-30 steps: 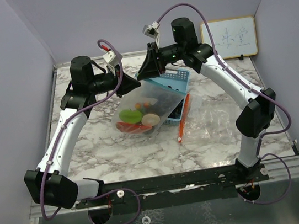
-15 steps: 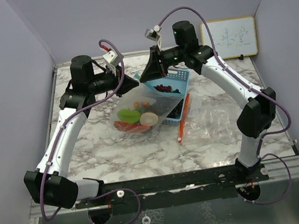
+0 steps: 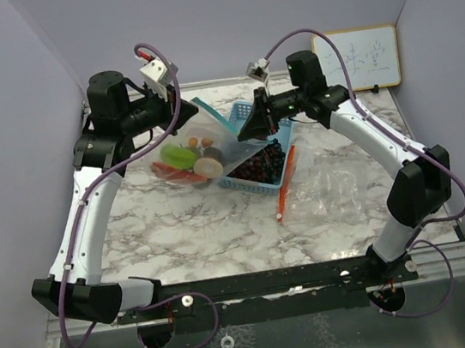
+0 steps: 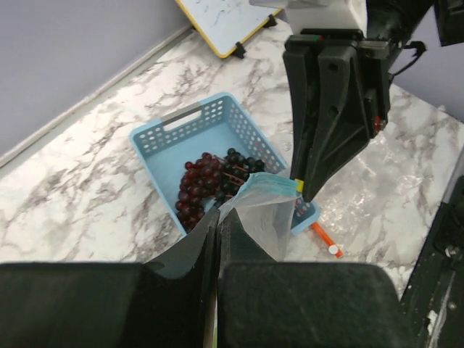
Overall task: Place the food in the zip-top bag and seal the zipper
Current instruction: Zip the zipper food storage bag at the center of the board, then place the zipper food storage bag at the center of the board.
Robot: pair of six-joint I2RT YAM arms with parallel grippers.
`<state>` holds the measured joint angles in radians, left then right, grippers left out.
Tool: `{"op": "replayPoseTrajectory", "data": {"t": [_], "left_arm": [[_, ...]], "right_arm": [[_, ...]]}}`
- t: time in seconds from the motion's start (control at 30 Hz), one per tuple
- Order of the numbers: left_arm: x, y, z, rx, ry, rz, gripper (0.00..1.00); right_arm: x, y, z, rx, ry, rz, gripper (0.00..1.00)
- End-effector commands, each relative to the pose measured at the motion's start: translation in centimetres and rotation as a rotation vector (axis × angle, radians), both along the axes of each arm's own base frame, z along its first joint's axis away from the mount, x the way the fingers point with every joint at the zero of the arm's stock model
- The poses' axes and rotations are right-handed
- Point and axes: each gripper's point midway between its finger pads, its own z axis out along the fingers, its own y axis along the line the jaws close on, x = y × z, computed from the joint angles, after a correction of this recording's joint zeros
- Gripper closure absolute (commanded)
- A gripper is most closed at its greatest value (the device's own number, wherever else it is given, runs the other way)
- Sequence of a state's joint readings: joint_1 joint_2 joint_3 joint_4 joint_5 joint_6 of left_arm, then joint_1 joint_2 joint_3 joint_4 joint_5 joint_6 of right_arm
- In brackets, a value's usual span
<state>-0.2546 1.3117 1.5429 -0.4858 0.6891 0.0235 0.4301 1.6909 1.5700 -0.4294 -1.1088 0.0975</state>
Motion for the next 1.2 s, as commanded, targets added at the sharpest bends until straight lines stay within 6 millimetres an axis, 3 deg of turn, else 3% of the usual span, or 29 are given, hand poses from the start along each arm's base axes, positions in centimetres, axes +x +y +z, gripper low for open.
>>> {"op": "replayPoseTrajectory", "data": {"t": [0.0,0.2,0.33,0.43,0.6,0.67,0.73,0.83,0.87,0.9,0.93,1.0,1.07,1.17], "left_arm": [[2.3,3.9,4.3,0.096,-0.198,0.198,1.00],[3.2,6.6,4.3,0.187,-0.227,0.342,1.00],[3.5,7.1,3.9,0.190,-0.213,0.373,1.00],[4.0,8.0,3.3,0.191,-0.191,0.441,1.00],[5.3,12.3,1.7,0.244,-0.153,0.706,1.00],[5.6,13.8,0.9,0.252,-0.132,0.799,1.00],[5.7,14.2,-0.7,0.265,-0.100,0.830,1.00],[5.7,14.3,-2.7,0.257,-0.048,0.847,1.00],[5.7,14.2,-3.3,0.255,-0.033,0.847,0.87],[5.6,14.2,-3.7,0.250,-0.023,0.851,0.66],[5.6,14.2,-4.0,0.251,-0.016,0.852,0.52],[5.6,14.1,-4.3,0.250,-0.008,0.848,0.35],[5.6,13.8,-4.7,0.249,-0.001,0.832,0.03],[5.4,13.3,-5.3,0.246,0.010,0.804,0.01]], "right_arm": [[0.4,-2.2,-3.5,-0.113,0.038,-0.111,0.97],[4.0,-5.5,-7.3,-0.329,0.004,-0.404,0.97],[6.1,-7.1,-7.4,-0.407,-0.006,-0.537,0.94],[7.3,-7.8,-6.6,-0.437,0.012,-0.620,0.80],[9.0,-12.2,-4.7,-0.500,0.037,-0.967,0.28],[8.9,-14.1,-4.5,-0.538,0.057,-1.077,0.16],[8.5,-16.1,-5.6,-0.626,0.095,-1.174,0.02],[6.7,-19.1,-8.6,-0.790,0.203,-1.298,0.00],[5.9,-19.7,-9.5,-0.829,0.244,-1.322,0.00],[5.1,-20.2,-10.4,-0.863,0.288,-1.340,0.00],[4.3,-20.4,-11.2,-0.888,0.325,-1.346,0.00],[3.0,-20.4,-12.4,-0.915,0.394,-1.341,0.00],[1.7,-20.3,-13.5,-0.942,0.448,-1.316,0.00],[0.0,-20.6,-15.3,-0.991,0.514,-1.310,0.00]]}}
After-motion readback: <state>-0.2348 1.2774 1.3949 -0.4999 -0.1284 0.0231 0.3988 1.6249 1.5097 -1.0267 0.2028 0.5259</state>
